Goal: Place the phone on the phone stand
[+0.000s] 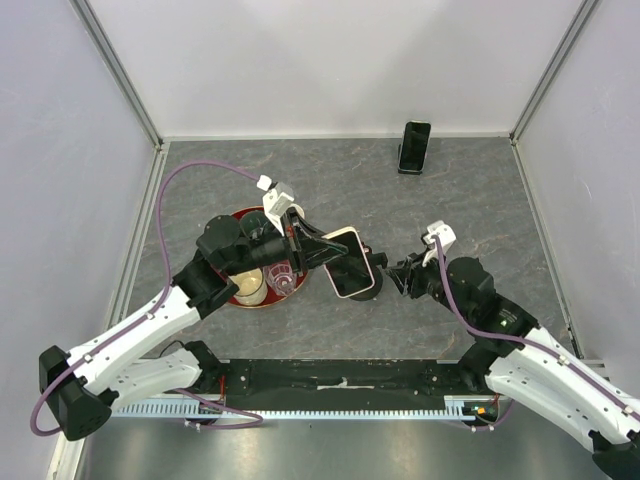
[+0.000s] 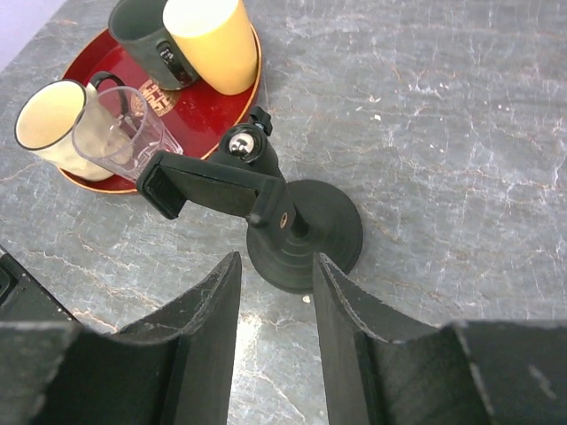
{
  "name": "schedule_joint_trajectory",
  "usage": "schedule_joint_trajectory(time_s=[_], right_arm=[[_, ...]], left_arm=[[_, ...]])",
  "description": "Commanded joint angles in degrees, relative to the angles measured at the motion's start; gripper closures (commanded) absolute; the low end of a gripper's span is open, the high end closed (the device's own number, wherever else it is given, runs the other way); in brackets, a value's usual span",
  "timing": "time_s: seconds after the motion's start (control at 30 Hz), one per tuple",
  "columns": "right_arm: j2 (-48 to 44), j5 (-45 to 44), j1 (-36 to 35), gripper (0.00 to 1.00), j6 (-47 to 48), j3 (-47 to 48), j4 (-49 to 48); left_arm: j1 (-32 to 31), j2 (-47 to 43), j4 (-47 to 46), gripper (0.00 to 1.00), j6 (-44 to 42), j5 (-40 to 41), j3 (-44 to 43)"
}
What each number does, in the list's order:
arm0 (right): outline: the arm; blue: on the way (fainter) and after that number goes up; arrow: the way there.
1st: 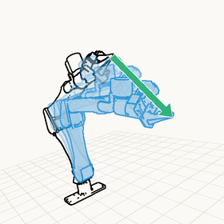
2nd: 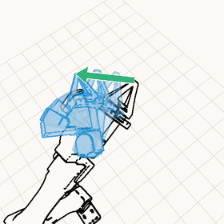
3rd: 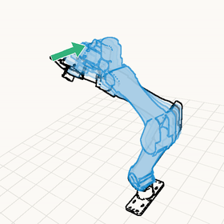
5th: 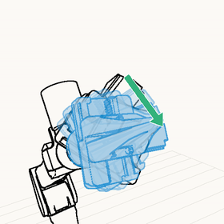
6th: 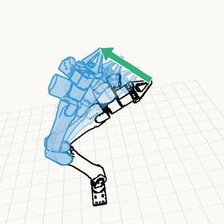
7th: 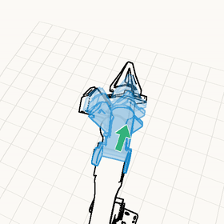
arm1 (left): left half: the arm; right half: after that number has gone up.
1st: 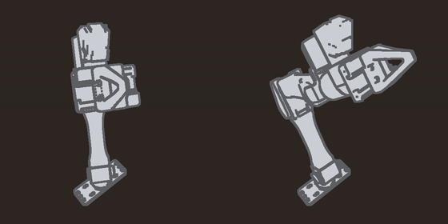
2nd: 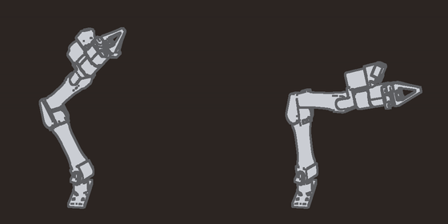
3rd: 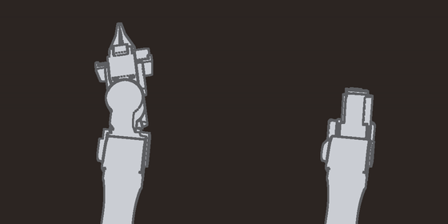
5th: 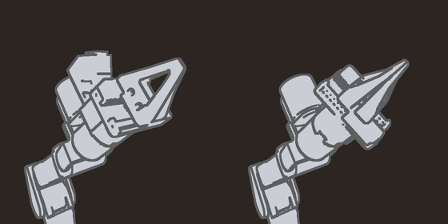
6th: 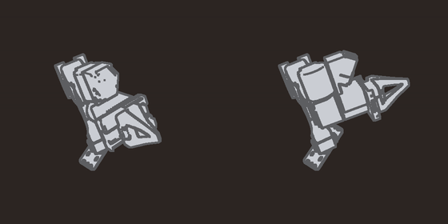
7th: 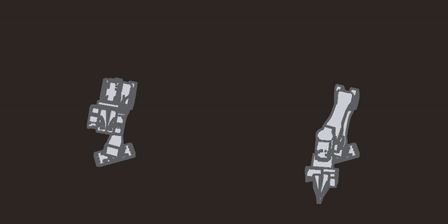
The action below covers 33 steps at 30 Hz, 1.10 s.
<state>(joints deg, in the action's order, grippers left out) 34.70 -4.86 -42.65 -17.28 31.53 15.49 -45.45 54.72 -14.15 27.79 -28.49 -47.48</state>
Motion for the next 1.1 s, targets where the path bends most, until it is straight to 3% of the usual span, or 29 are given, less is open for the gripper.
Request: schedule_joint_trajectory(time_s=[0.0, 0.3, 0.83, 1.07], right_arm=[[-3.3, 1.3, -0.5, 0.56, 4.4, -4.0, -11.9], [-2.2, 3.0, -1.0, 0.63, 7.7, -6.4, -17.9], [2.1, 1.2, -1.5, 0.72, 8.5, -5.9, -18.9], [2.7, -0.1, -1.7, 0.69, 8.7, -6.0, -19.2]], left_arm=[[-0.2, -2.6, -4.8, 0.98, -1.8, 1.9, -0.8], [-0.2, -2.9, -4.1, 0.98, -2.2, 1.9, -0.6], [-0.2, -3.0, -3.3, 0.98, -2.7, 1.3, -1.1], [-0.2, -2.8, -3.2, 0.98, -2.9, 1.2, -1.4]])
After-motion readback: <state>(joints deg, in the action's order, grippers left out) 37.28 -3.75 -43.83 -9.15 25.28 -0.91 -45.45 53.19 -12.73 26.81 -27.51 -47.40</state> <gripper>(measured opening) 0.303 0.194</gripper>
